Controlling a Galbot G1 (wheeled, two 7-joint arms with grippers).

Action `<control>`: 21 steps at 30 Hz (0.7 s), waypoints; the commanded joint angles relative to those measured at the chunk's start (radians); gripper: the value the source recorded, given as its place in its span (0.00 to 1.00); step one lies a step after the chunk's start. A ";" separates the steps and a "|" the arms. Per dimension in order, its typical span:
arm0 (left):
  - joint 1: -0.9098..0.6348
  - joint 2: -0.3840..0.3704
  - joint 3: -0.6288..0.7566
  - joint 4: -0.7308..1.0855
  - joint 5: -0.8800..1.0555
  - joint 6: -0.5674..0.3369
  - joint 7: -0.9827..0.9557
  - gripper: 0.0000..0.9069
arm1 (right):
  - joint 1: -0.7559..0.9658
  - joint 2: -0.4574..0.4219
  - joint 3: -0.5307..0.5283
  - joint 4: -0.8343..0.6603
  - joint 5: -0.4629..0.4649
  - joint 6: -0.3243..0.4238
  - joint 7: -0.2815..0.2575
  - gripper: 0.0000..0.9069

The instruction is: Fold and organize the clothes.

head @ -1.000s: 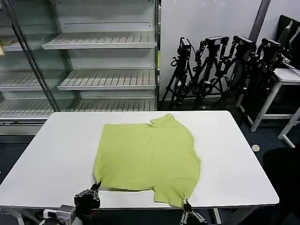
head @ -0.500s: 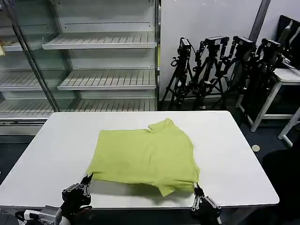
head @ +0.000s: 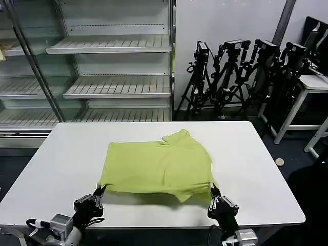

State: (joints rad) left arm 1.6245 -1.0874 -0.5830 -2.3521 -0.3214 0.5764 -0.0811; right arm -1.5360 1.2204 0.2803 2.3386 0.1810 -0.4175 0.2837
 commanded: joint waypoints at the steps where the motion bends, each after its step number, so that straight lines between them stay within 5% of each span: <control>1: -0.116 0.051 0.058 0.101 -0.024 0.000 -0.002 0.02 | 0.189 -0.063 -0.008 -0.118 0.055 -0.015 0.001 0.00; 21: -0.229 0.099 0.113 0.229 -0.030 -0.025 -0.015 0.02 | 0.357 -0.070 -0.073 -0.304 0.051 -0.011 -0.001 0.00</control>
State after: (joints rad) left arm 1.4502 -1.0092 -0.4903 -2.1792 -0.3463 0.5634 -0.0944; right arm -1.2450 1.1610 0.2162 2.0997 0.2256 -0.4281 0.2805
